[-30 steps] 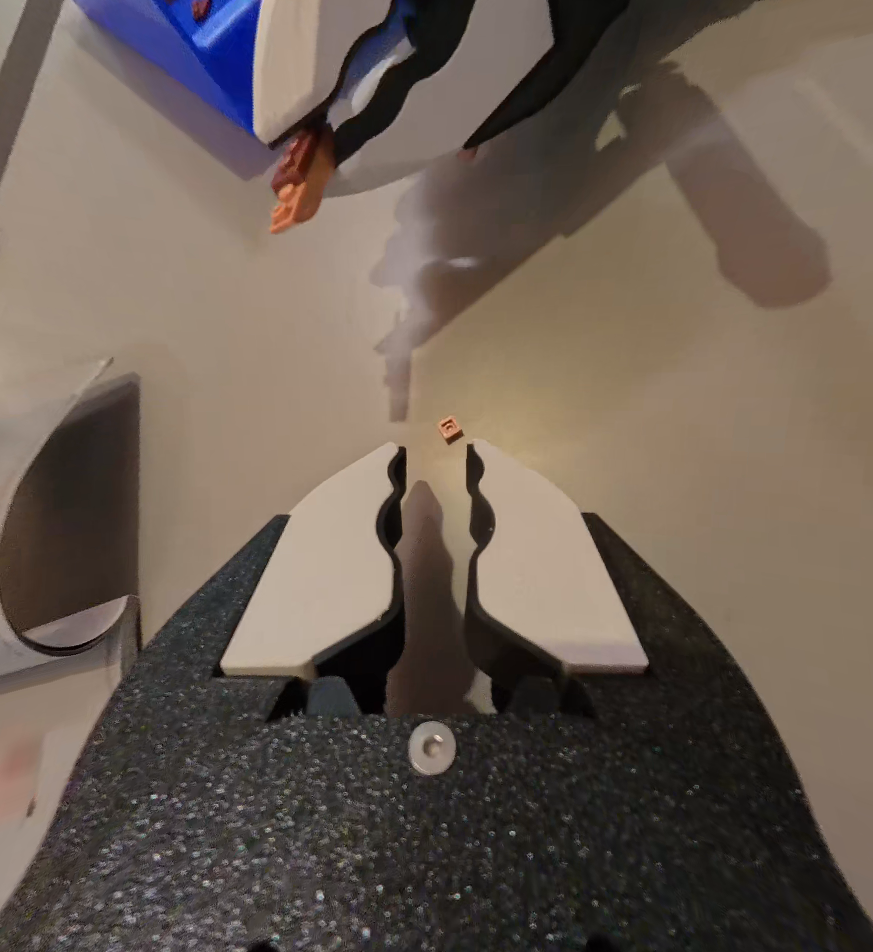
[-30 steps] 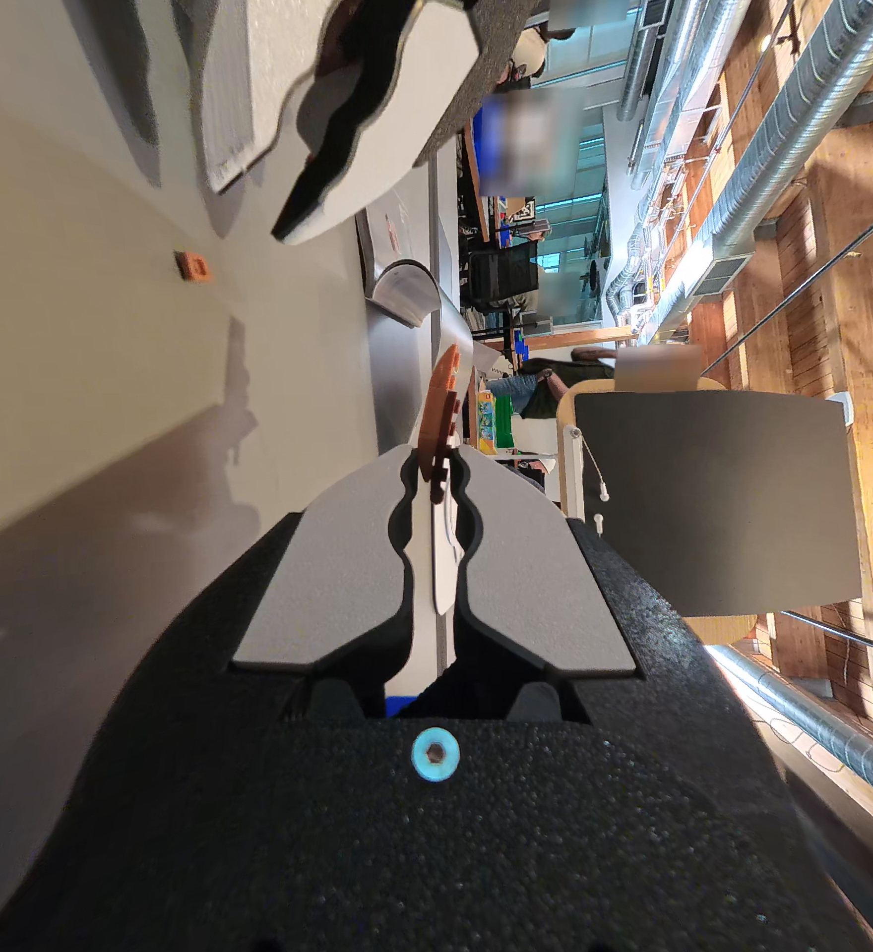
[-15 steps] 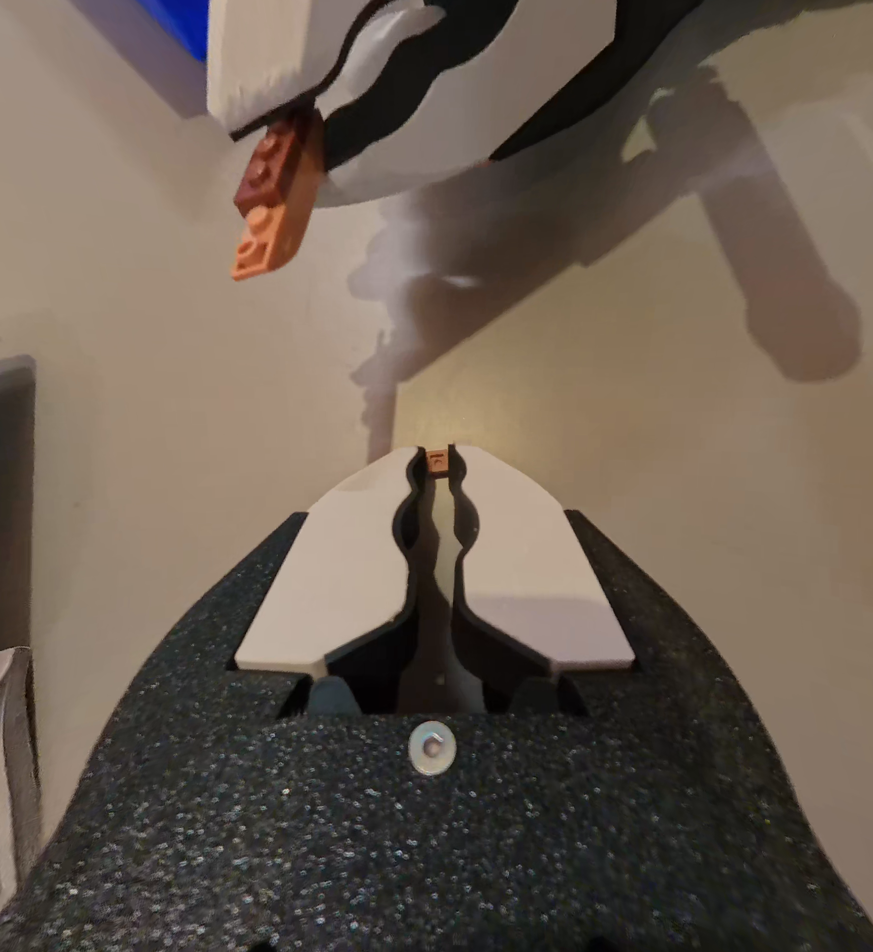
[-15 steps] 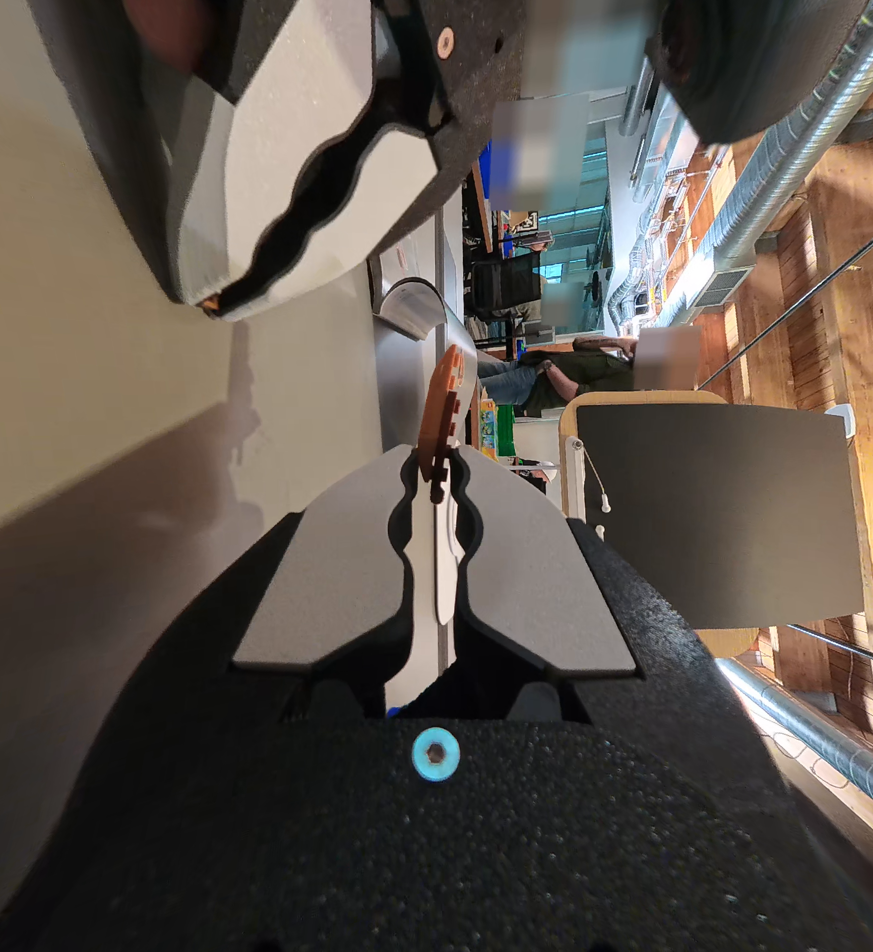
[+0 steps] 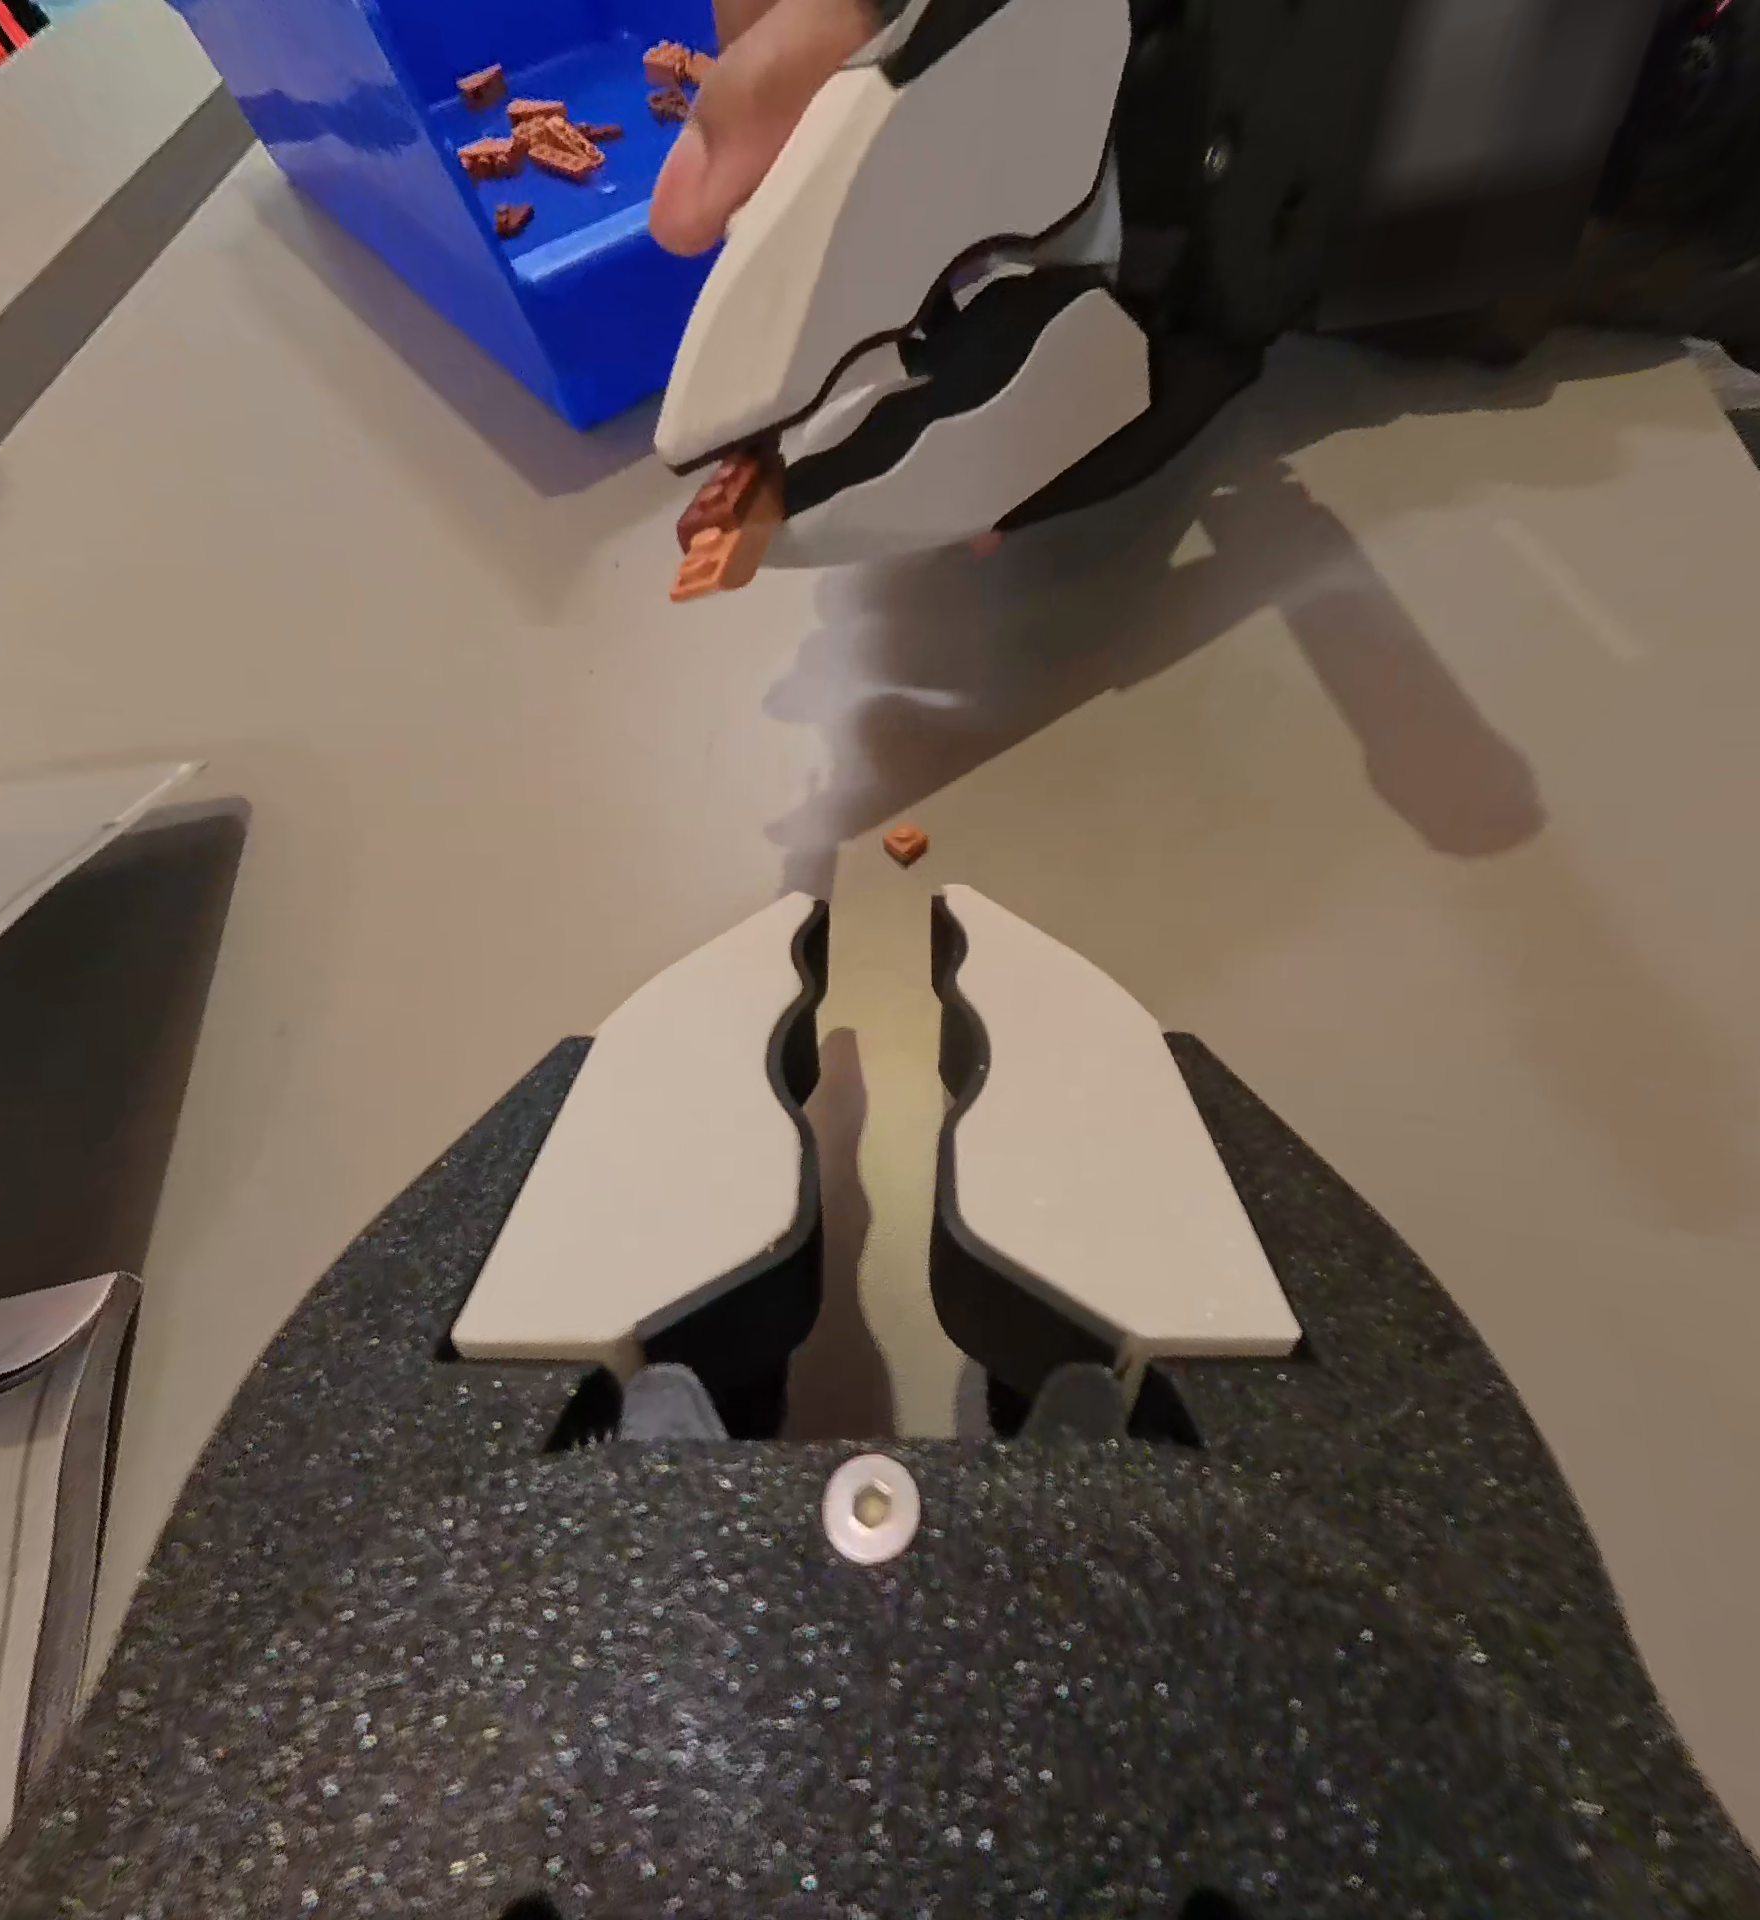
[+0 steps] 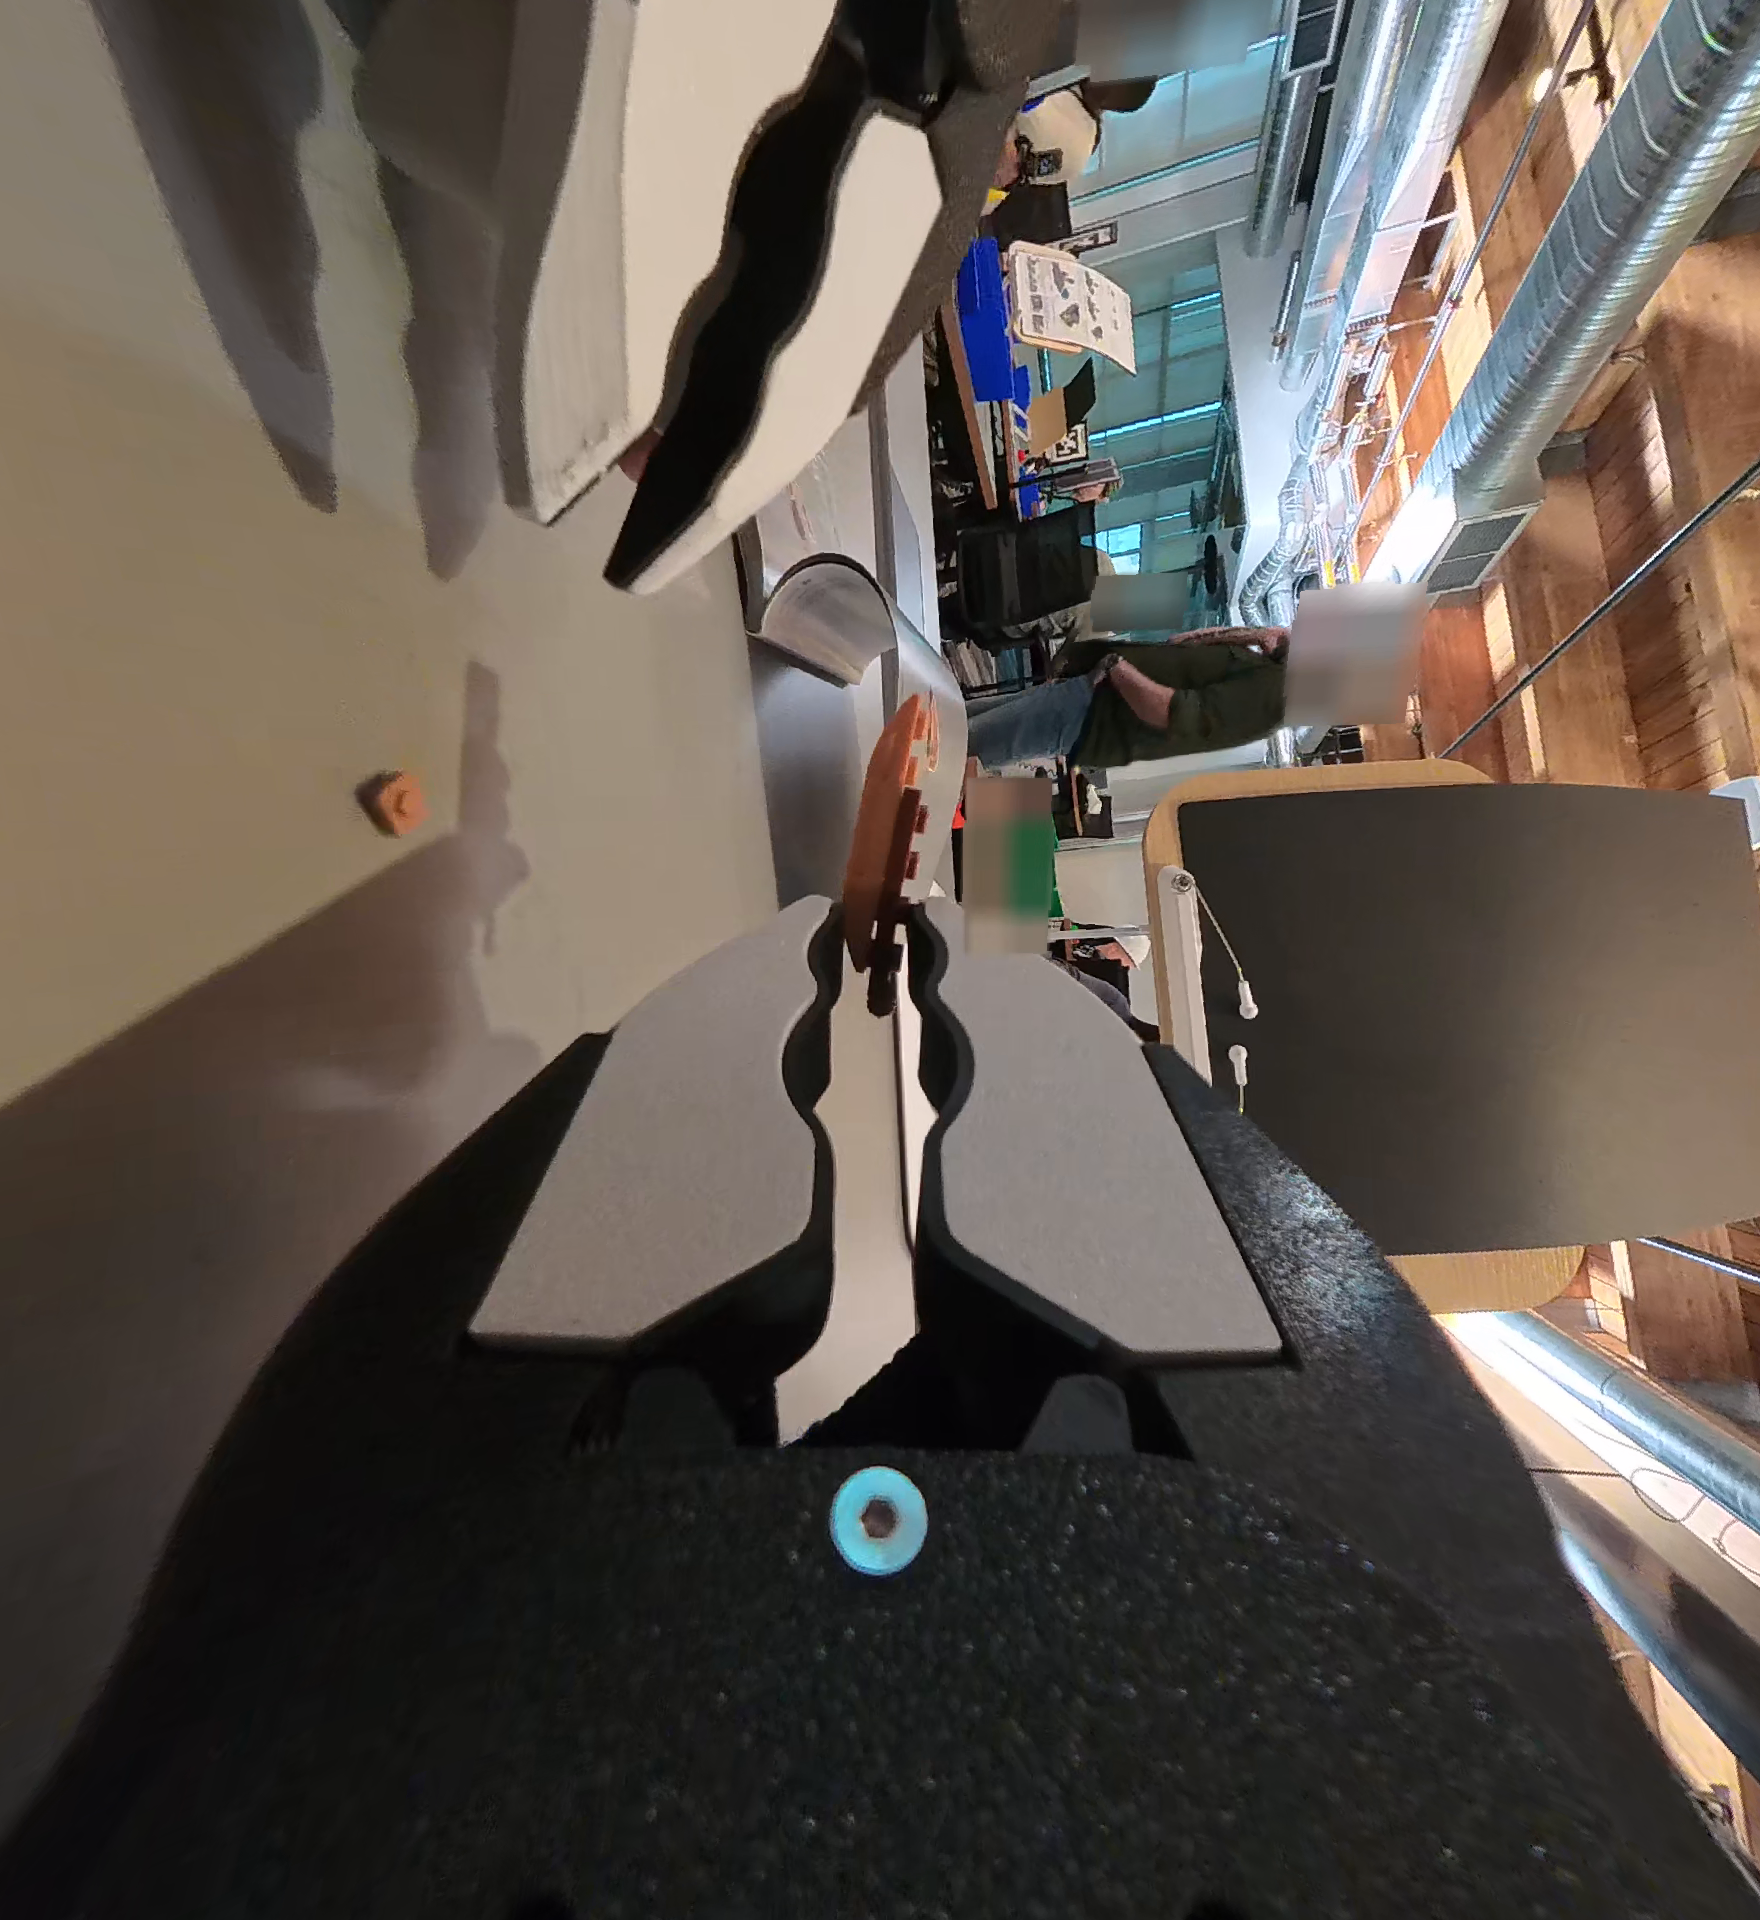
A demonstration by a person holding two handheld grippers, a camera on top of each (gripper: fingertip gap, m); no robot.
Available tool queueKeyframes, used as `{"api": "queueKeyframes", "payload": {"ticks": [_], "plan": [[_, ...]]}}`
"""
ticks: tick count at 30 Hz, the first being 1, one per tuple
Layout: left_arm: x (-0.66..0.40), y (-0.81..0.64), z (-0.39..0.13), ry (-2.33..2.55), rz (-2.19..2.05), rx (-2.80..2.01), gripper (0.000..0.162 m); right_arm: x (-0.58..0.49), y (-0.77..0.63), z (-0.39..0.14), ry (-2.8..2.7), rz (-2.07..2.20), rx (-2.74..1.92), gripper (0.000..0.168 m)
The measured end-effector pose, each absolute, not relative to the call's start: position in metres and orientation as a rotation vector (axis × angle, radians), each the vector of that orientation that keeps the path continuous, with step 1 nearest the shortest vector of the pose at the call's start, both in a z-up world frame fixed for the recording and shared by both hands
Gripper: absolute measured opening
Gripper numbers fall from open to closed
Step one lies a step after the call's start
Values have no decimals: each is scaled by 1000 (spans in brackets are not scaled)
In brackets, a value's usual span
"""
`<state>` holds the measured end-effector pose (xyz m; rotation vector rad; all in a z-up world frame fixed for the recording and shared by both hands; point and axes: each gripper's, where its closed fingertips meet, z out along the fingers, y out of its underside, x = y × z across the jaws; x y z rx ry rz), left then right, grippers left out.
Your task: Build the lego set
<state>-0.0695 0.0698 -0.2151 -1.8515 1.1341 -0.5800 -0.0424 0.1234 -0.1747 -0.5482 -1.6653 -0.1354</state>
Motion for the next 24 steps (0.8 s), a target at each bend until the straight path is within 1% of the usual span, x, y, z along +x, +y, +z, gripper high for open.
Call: {"api": "queueKeyframes", "payload": {"ticks": [9, 17, 19, 21, 24], "plan": [[-52, 83, -227, 1066, -545, -1951, 17, -41, 125, -176, -1678, -140, -560, 11], [-35, 88, -246, 1156, -421, -2045, 18, -40, 126, -179, -1690, -131, -563, 11], [-33, 87, -247, 1164, -415, -2059, 14, -40, 125, -178, -1689, -128, -561, 11], [-31, 85, -248, 1190, -414, -2063, 6, -41, 125, -178, -1689, -130, -558, 11], [-31, 85, -248, 1199, -392, -2051, 5, -41, 124, -179, -1690, -131, -555, 11]]}}
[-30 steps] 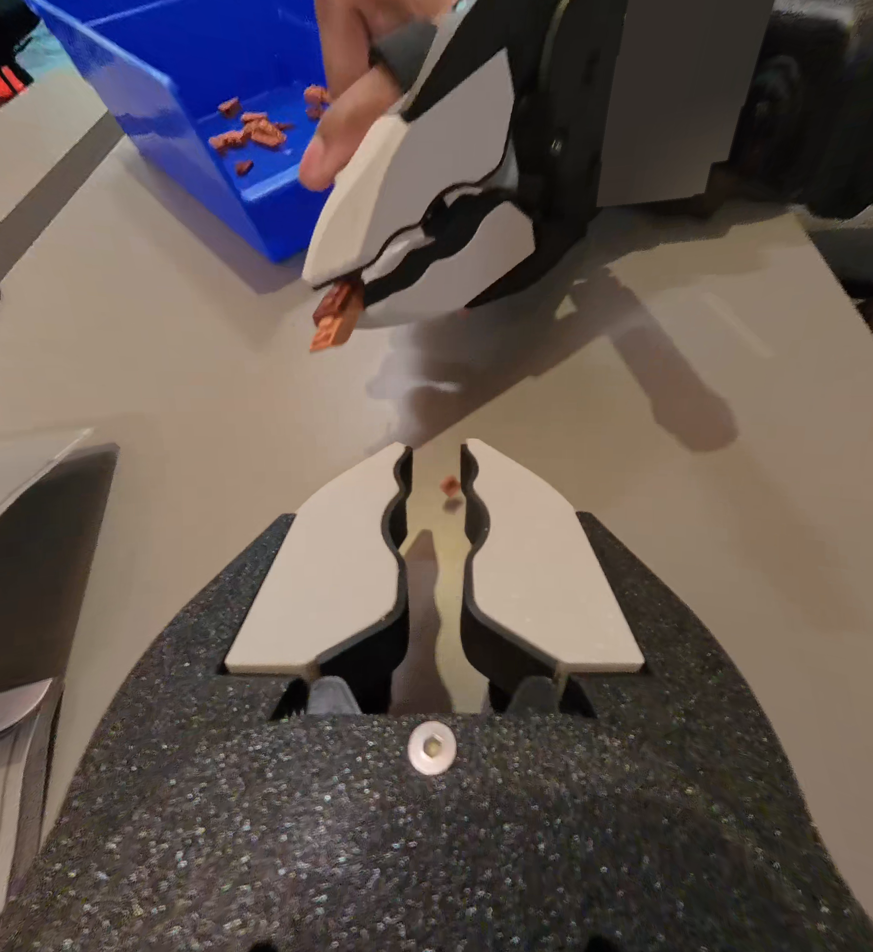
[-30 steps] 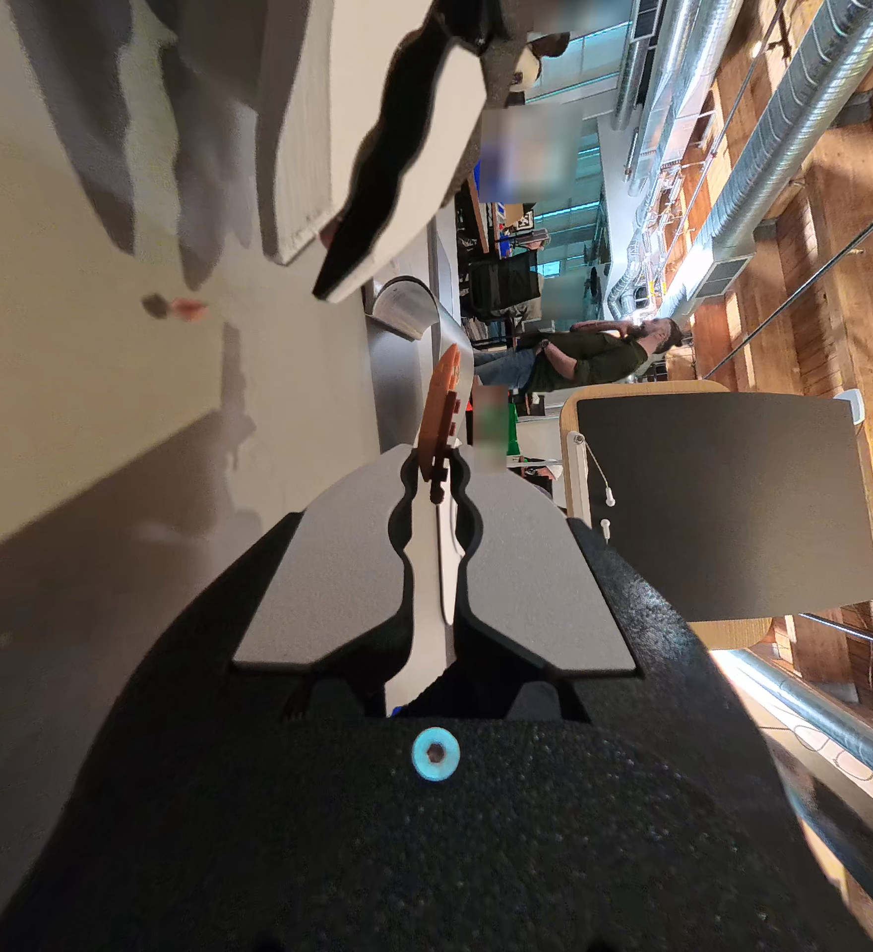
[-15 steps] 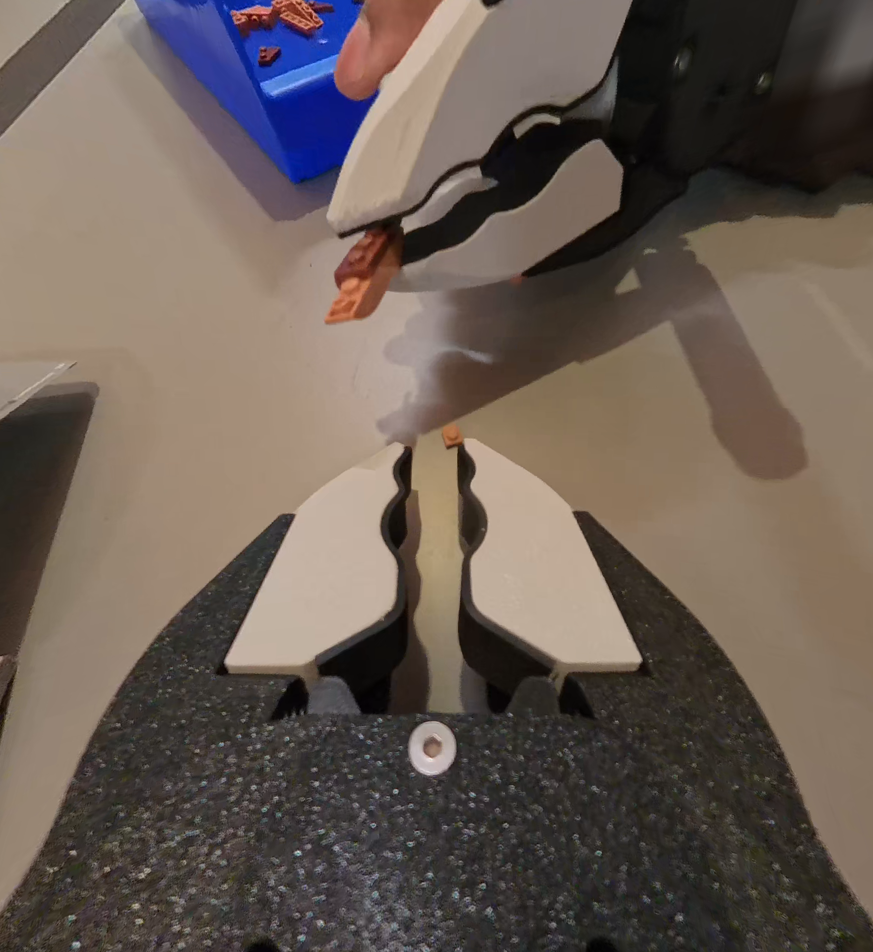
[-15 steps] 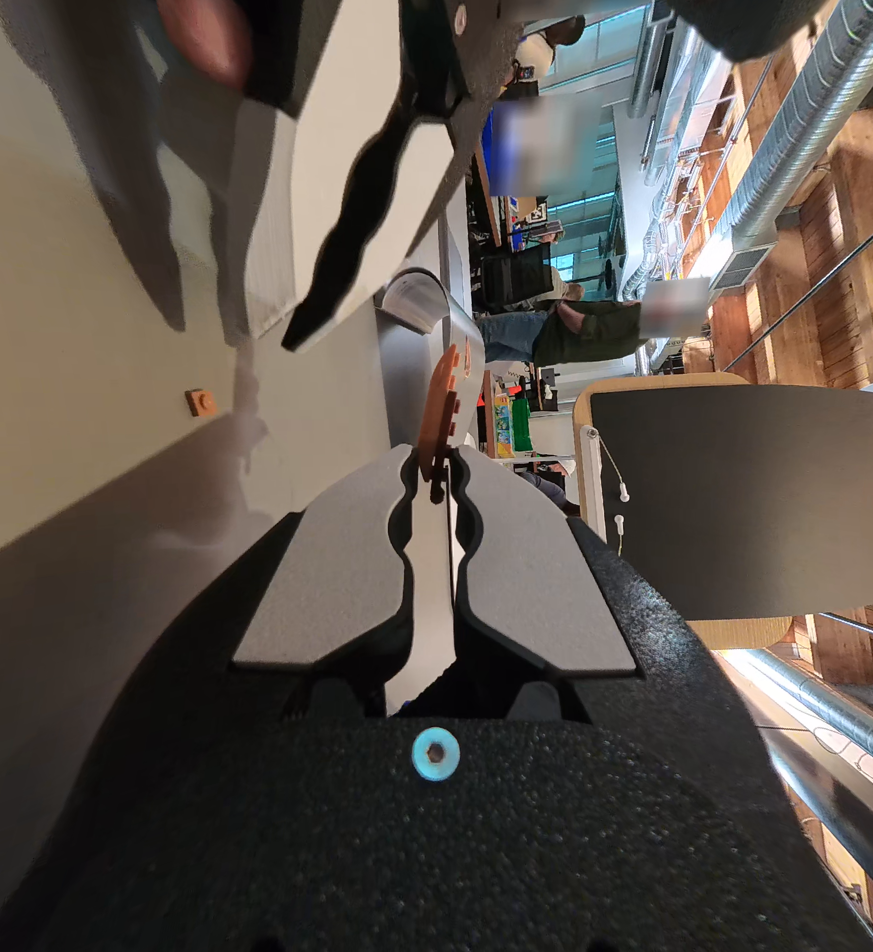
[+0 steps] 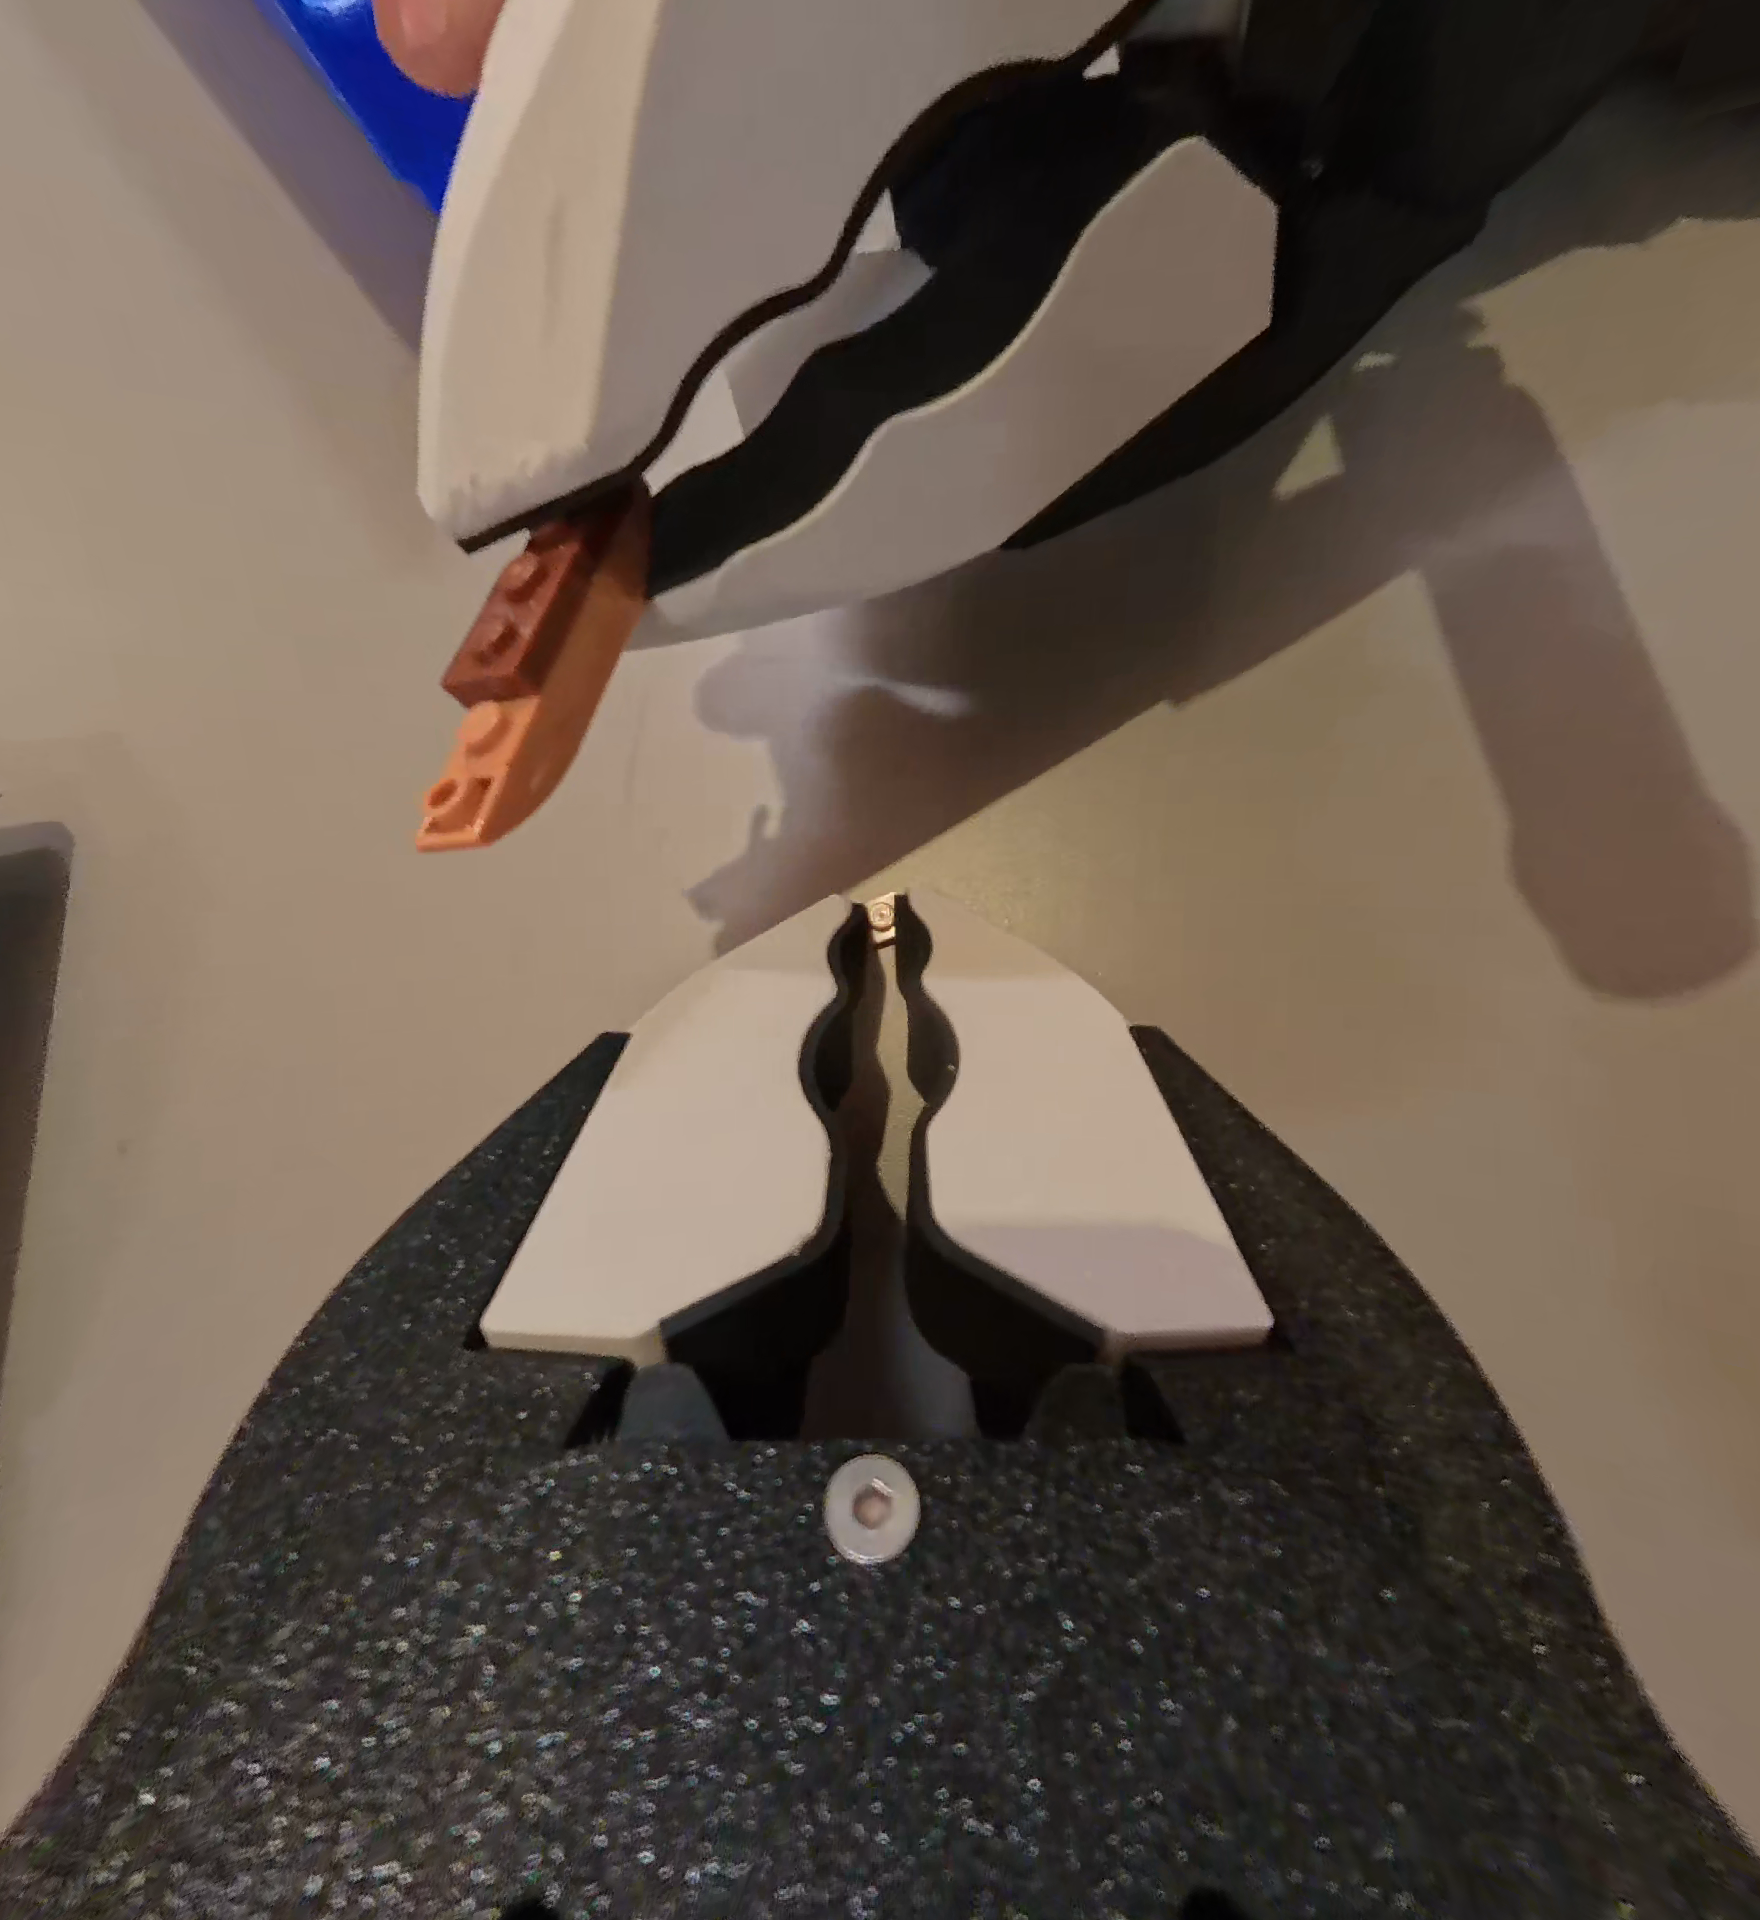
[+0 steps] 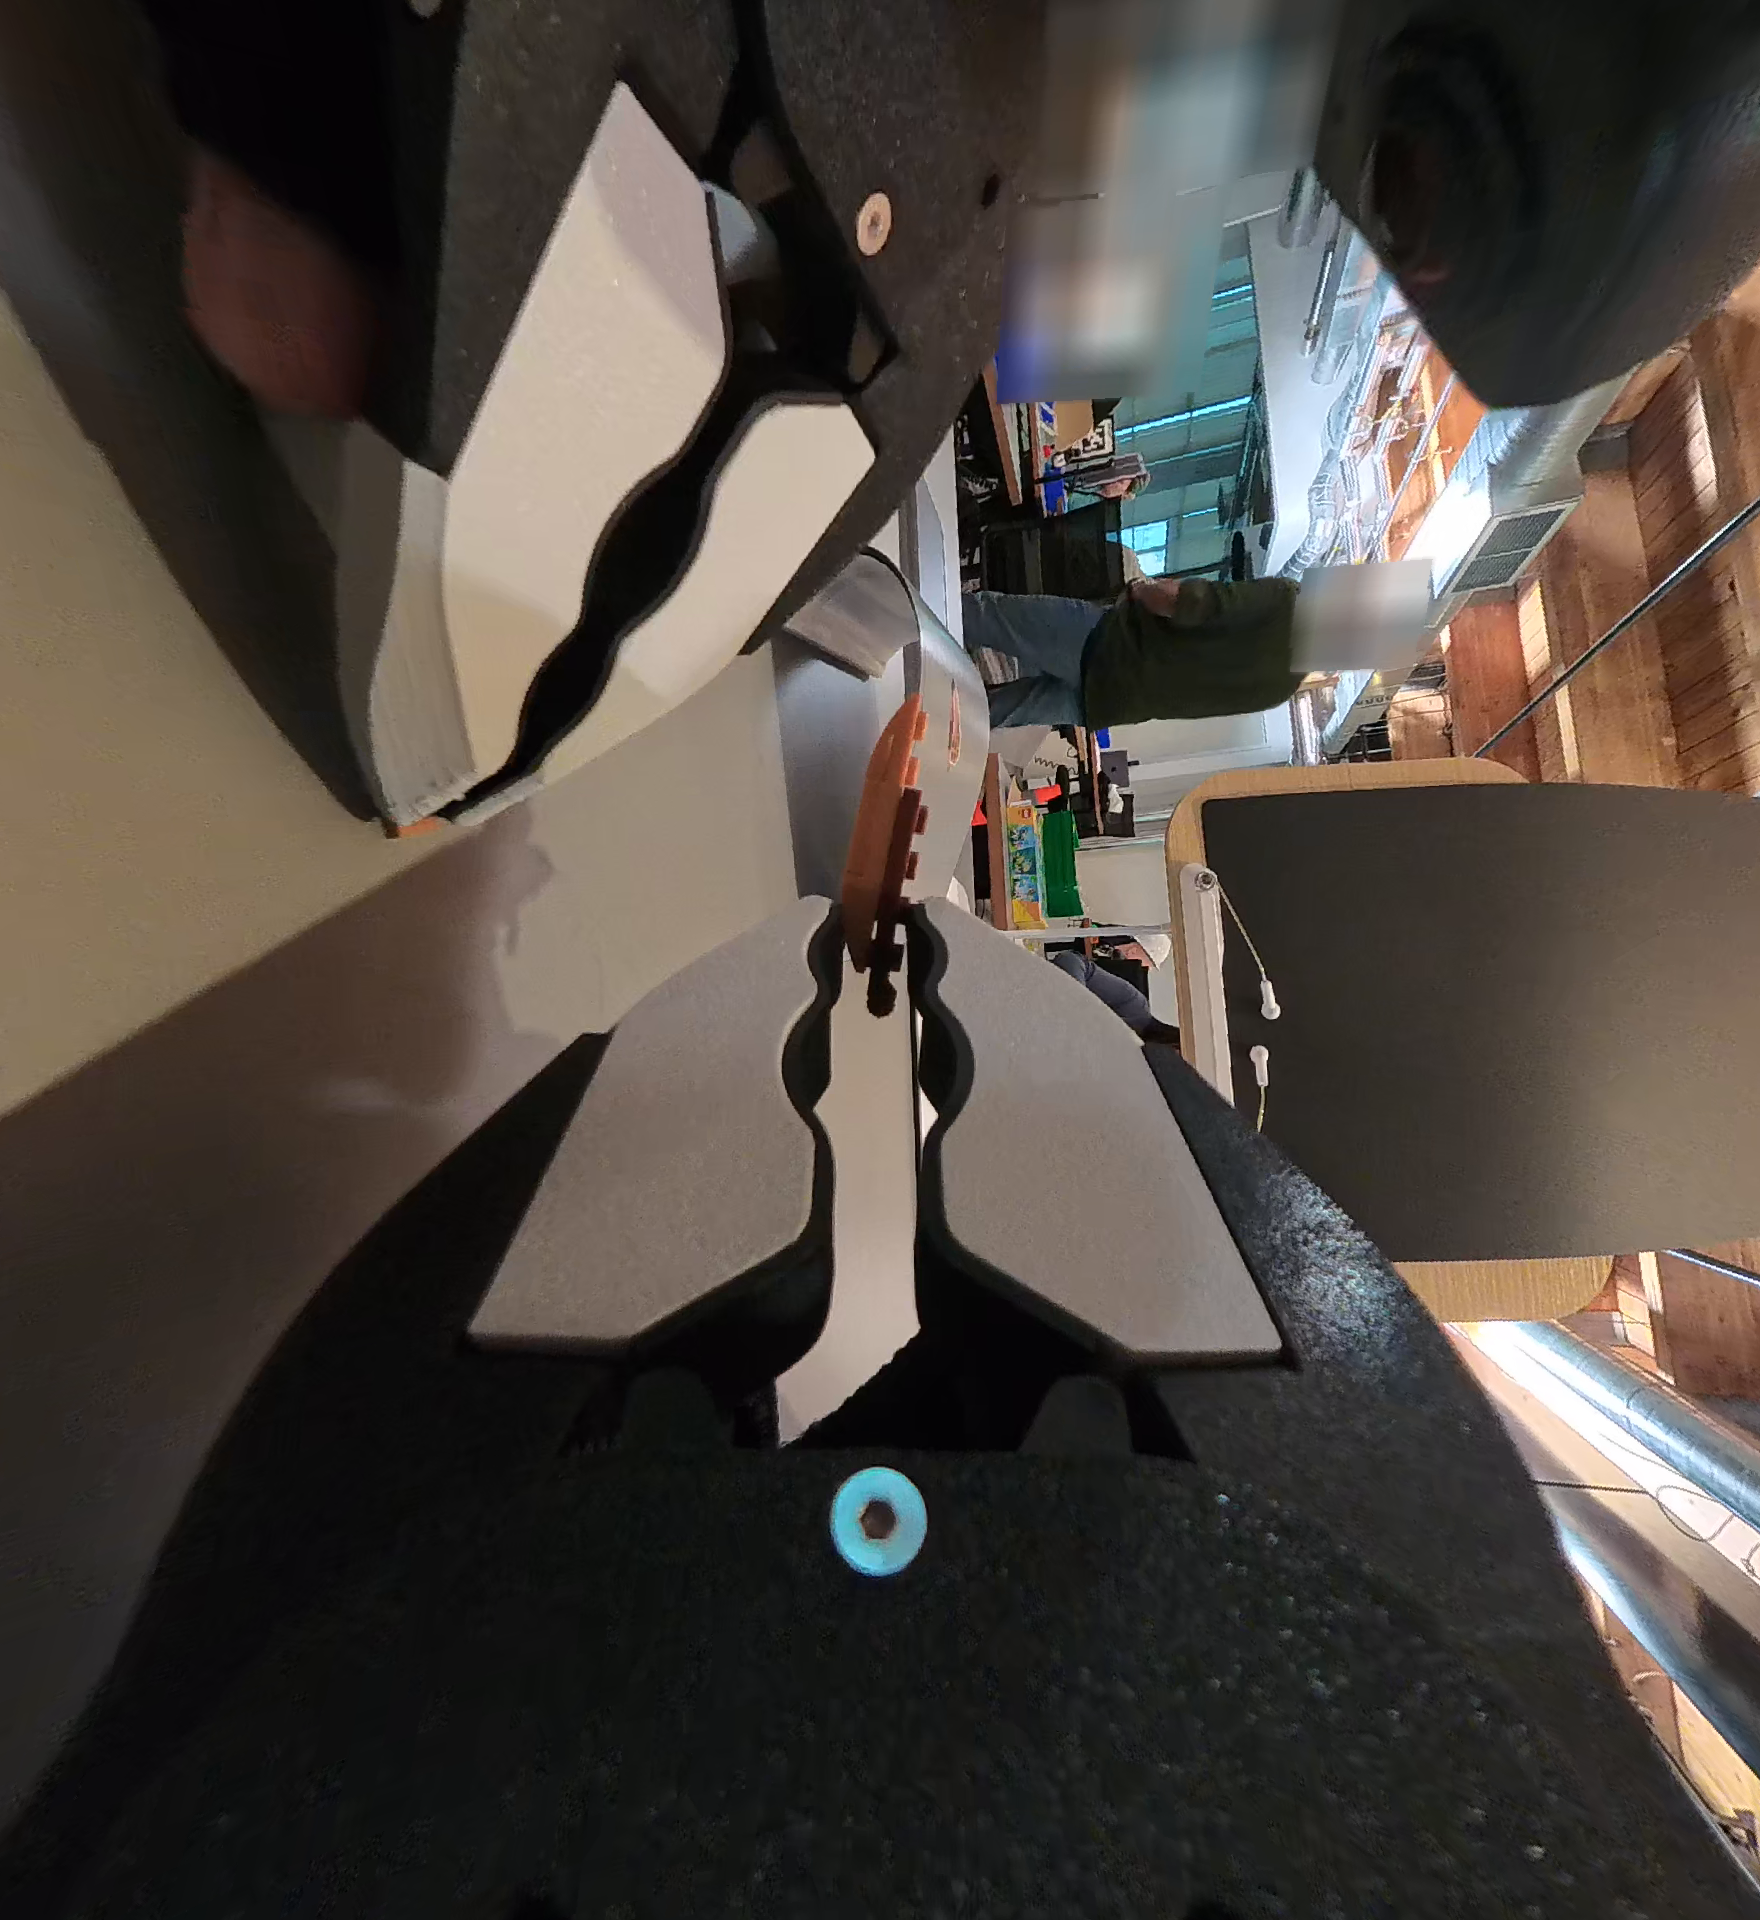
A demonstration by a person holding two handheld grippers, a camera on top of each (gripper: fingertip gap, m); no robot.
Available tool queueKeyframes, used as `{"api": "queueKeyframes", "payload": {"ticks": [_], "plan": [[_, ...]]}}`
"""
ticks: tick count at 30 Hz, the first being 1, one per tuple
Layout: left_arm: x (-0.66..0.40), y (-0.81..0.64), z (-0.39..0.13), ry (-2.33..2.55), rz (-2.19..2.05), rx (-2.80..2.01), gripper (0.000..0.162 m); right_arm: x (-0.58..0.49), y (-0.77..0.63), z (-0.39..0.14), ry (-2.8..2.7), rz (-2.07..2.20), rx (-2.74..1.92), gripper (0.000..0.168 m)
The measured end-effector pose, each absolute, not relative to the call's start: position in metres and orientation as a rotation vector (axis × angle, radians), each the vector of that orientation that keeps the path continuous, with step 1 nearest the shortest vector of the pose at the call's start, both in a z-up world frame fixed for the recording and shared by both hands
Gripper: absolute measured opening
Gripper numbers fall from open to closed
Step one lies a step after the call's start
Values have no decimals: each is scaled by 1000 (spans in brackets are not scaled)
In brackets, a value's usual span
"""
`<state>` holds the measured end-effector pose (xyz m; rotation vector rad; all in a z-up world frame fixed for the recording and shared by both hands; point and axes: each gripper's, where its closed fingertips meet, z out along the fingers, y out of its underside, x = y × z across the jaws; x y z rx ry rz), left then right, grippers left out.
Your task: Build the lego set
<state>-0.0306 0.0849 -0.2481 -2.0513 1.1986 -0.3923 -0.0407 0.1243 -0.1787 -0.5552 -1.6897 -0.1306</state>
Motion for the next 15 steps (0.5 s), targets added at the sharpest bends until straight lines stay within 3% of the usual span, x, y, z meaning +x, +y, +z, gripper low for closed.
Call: {"api": "queueKeyframes", "payload": {"ticks": [6, 15], "plan": [[-34, 80, -239, 1189, -477, -2014, 3, -41, 124, -180, -1695, -135, -546, 11], [-58, 78, -150, 1088, -572, -1802, 0, -43, 120, -185, -1703, -166, -486, 11]]}}
